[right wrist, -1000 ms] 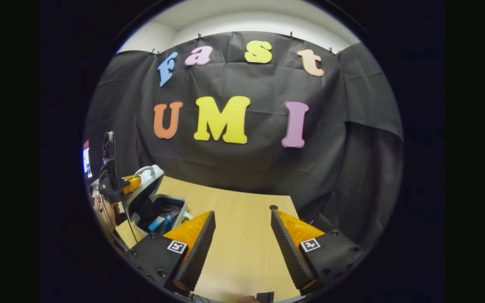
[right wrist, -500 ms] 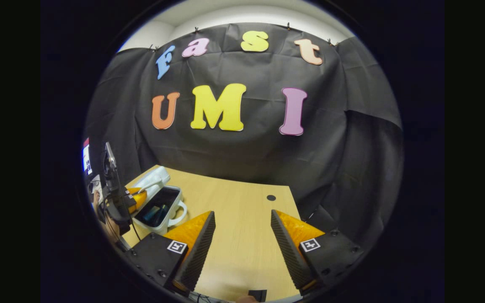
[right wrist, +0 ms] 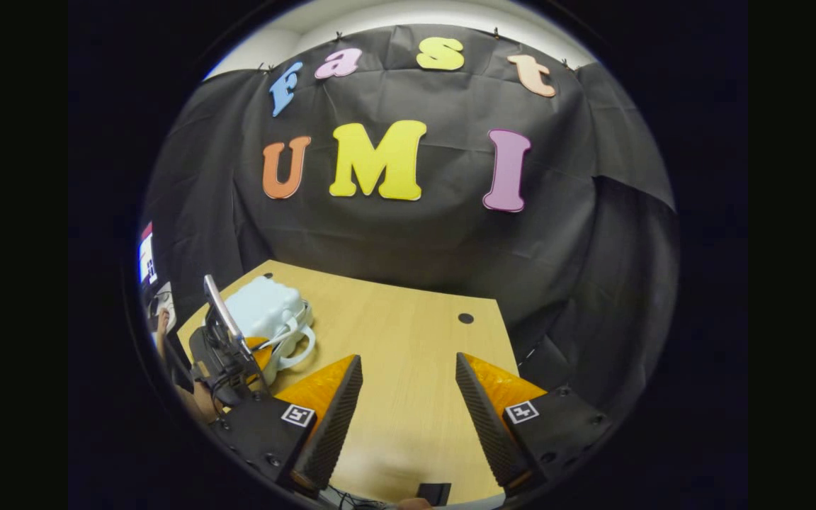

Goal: First open the suitcase, pack the skin care products into it, and then close the suitcase.

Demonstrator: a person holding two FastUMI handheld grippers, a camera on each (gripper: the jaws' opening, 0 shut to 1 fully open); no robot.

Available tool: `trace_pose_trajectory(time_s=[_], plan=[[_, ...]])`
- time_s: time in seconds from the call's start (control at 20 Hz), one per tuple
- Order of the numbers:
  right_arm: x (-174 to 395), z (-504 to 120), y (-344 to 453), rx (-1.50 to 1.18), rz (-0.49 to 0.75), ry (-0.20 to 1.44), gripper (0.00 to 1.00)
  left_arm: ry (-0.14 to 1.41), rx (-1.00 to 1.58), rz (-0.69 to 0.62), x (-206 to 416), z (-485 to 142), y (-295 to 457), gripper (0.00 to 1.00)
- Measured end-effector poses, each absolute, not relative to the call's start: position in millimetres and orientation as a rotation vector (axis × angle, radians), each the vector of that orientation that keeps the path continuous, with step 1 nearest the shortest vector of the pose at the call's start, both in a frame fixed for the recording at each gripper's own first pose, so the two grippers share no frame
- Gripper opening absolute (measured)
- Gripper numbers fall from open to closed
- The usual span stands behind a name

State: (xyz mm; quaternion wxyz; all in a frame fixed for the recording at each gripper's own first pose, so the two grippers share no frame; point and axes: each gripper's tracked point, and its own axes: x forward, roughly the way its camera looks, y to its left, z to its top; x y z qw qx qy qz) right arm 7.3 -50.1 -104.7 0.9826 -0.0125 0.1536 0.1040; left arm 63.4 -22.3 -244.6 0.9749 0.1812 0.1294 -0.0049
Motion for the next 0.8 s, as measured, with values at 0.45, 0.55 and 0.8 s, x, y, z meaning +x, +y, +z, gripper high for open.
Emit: trace_pose_trajectory(time_s=[0.45, 0.55, 0.8], plan=[[13.4, -91.9, -51.0, 0.007, 0.172, 0.316, 0.79, 0.289, 0.217, -0.084, 60.6, -223.0, -59.1, 0.81], [14.4, -80.6, -48.1, 0.001, 0.162, 0.292, 0.79, 0.271, 0.171, -0.055, 64.2, -200.4, -51.3, 0.99], [21.1, -47.3, -17.1, 0.019, 0.152, 0.211, 0.79, 0.208, -0.03, 0.009, 39.7, -123.6, -7.5, 0.98]])
